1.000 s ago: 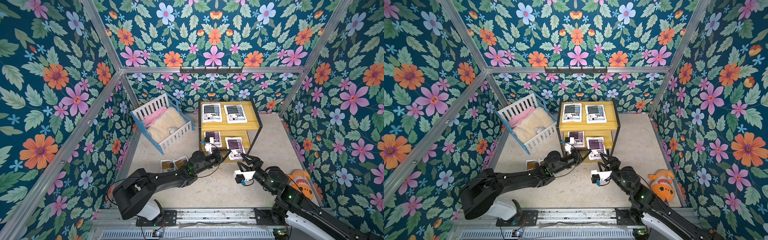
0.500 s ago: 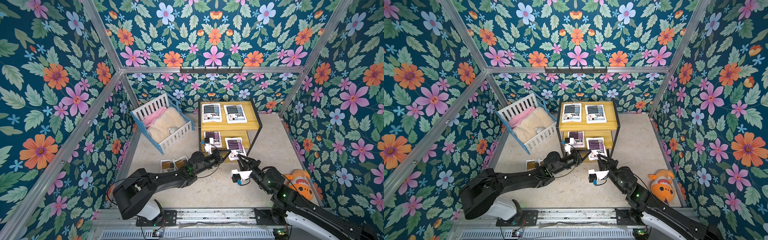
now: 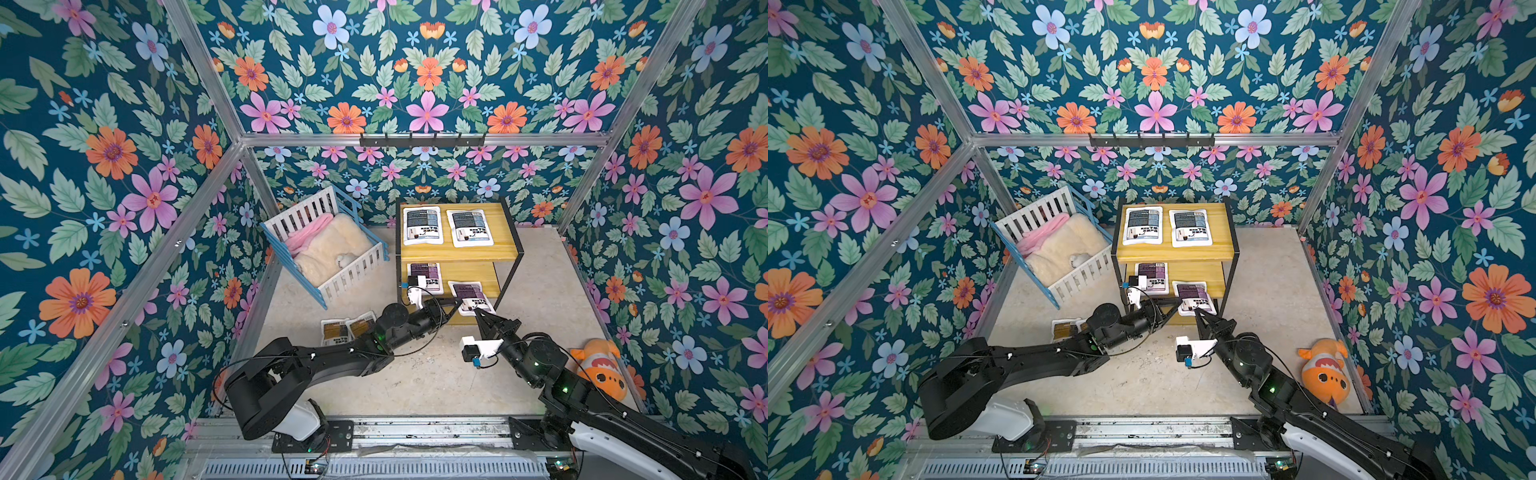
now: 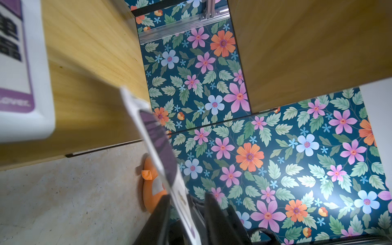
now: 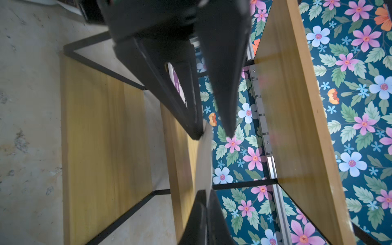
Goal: Place the bagged coffee beans on the shelf by color
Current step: Pick up the bagged coffee beans at the center of the board, then place the bagged coffee beans on the shelf.
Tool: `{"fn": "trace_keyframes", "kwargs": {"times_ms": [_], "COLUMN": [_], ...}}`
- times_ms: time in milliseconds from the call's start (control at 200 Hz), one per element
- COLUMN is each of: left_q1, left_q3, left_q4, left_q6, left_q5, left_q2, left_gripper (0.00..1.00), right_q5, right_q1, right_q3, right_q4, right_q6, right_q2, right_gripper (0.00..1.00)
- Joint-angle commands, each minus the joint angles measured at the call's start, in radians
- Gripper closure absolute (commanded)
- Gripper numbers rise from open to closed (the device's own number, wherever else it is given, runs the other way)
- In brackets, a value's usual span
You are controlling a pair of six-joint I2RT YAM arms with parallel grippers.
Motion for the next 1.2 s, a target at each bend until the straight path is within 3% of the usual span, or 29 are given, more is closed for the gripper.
{"fn": "trace_keyframes", "kwargs": {"times_ms": [0,215,480,700,870,1200], "left_q1": [-0.001,-0.013,-0.077,-0.084,-0.083,-0.083], "left_q3": [-0.005,-0.051,-0.033,-0.058,-0.044,-0.058], "left_q4": [-0.069,-0.241,-0.594,-0.798,-0.907,-0.945], "left_q6": [0.046,0.111,0.242,0.285,0.311,0.309], "left_q5": [-0.049,-0.101,-0.204,-0.305,-0.349,-0.371], "left_q2": [-0.055,-0.226,-0.501,-0.688,-0.749,-0.784], "left_gripper": [0.52,0.5,0.53,0.54,0.54,0.55], "right_q5": [0.064,0.027,-0.071,-0.085,-0.081,-0.081], "right_q1": [-0.006,-0.06,-0.164,-0.178,-0.185,-0.212], "right_q3": [0.012,0.052,0.155,0.224,0.252,0.285], "right_q4": [0.041,0.051,0.07,0.062,0.089,0.106], "right_q6": [-0.002,-0.018,-0.083,-0.095,-0.09,-0.089], "right_q2": [0.004,0.07,0.257,0.408,0.48,0.541], "right_gripper": [1.0,1.0,1.0,1.0,1.0,1.0]}}
